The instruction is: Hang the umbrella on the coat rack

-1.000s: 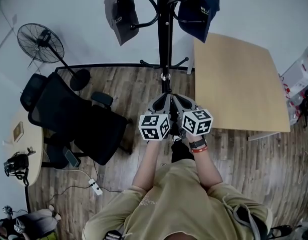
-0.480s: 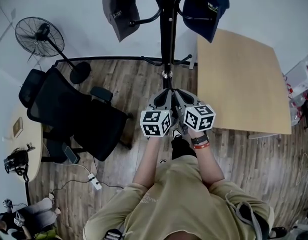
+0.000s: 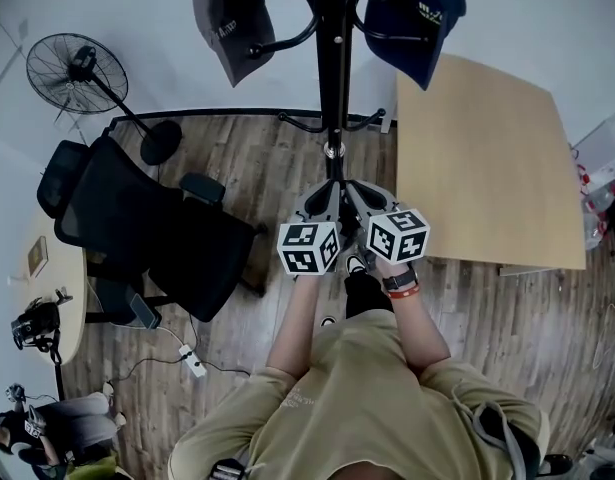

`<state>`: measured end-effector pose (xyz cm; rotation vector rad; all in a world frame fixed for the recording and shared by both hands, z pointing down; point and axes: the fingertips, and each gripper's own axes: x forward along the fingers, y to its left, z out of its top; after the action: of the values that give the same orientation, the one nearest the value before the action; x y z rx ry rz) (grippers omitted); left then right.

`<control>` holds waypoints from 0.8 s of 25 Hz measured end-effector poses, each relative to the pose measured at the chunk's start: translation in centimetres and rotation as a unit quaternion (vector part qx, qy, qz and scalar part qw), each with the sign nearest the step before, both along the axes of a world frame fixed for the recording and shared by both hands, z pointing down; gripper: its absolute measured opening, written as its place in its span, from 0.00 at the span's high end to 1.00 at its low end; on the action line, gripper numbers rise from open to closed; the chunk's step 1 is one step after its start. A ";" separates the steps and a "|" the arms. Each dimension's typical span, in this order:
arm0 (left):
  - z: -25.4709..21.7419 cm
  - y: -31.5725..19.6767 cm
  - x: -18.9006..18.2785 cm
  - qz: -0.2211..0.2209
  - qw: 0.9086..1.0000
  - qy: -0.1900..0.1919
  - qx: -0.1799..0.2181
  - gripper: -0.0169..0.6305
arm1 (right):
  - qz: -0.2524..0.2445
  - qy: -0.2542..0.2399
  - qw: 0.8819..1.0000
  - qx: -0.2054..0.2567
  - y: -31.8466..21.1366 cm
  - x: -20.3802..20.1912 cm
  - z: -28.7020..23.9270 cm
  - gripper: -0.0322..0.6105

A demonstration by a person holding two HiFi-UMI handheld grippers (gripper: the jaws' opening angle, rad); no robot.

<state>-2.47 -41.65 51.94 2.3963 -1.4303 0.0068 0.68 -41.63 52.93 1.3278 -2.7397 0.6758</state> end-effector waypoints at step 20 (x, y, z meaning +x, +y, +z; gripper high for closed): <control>0.8 -2.0 0.0 -0.002 1.000 -0.003 -0.007 0.94 | -0.005 -0.006 1.000 -0.008 -2.1 0.6 0.9 0.92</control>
<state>-2.47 -43.61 52.73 2.3850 -1.4323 0.0237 1.25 -43.72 53.81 1.3114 -2.7413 0.7051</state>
